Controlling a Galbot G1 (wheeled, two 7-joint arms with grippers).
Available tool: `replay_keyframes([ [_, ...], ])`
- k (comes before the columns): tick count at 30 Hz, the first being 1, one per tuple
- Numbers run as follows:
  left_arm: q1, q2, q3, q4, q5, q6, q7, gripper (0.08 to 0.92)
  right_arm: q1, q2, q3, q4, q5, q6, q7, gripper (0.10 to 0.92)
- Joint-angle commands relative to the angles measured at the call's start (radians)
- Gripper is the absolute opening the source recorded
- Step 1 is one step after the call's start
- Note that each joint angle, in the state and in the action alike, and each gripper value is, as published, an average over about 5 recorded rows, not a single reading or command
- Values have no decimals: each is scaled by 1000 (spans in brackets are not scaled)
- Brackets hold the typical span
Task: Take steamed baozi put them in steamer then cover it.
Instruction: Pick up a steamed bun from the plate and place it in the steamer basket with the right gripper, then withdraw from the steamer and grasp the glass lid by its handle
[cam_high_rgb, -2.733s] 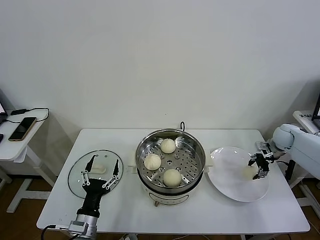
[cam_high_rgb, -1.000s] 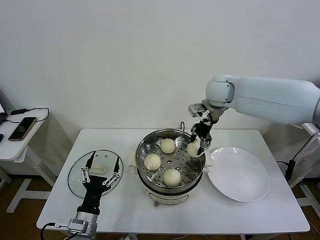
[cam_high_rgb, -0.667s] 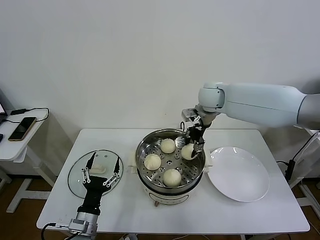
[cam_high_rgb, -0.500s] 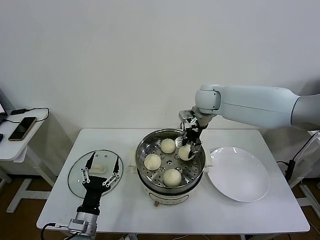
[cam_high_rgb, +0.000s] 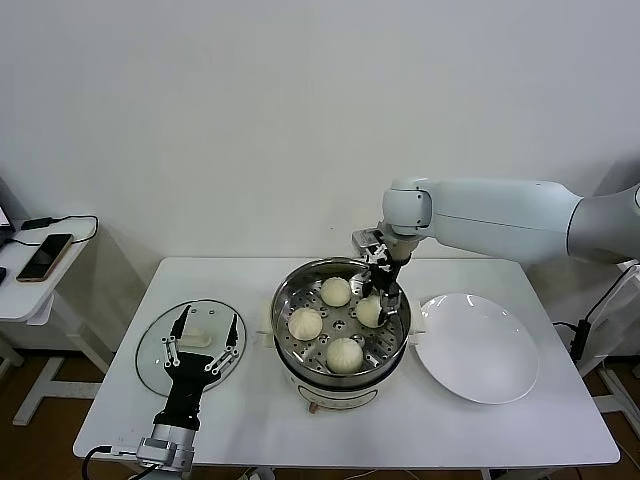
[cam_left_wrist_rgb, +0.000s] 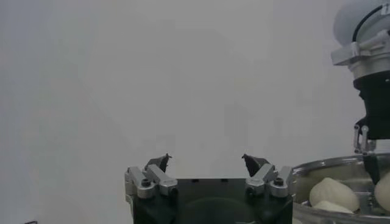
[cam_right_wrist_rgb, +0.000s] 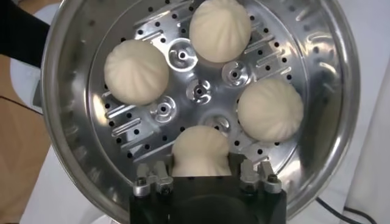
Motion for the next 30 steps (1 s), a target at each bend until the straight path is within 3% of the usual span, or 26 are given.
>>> replay_keyframes([
  [1, -1, 0, 1, 0, 0, 1, 0, 823, 8, -12, 11, 14, -18, 1, -21, 789],
  [6, -5, -1, 4, 4, 12, 3, 0, 823, 17, -88, 116, 64, -46, 15, -43, 821],
  [9, -12, 0, 6, 11, 34, 10, -8, 823, 3, -175, 241, 102, -32, 55, 30, 822],
  [12, -23, 1, 7, 24, 81, 28, -30, 823, -23, -279, 340, 157, 14, 141, 280, 823],
  [17, -57, 4, 10, 45, 205, 65, -79, 823, -211, -448, 526, 256, 34, 281, 941, 823],
  [19, -74, 6, 11, 53, 246, 85, -91, 823, -347, -499, 673, 280, 8, 315, 1125, 823],
  [25, -127, 9, 32, 77, 367, 155, -160, 823, -934, -596, 1222, 317, -102, 462, 1388, 823],
  [30, -164, 7, 33, 91, 435, 161, -162, 823, -1383, -523, 1665, 323, -156, 539, 1474, 823],
])
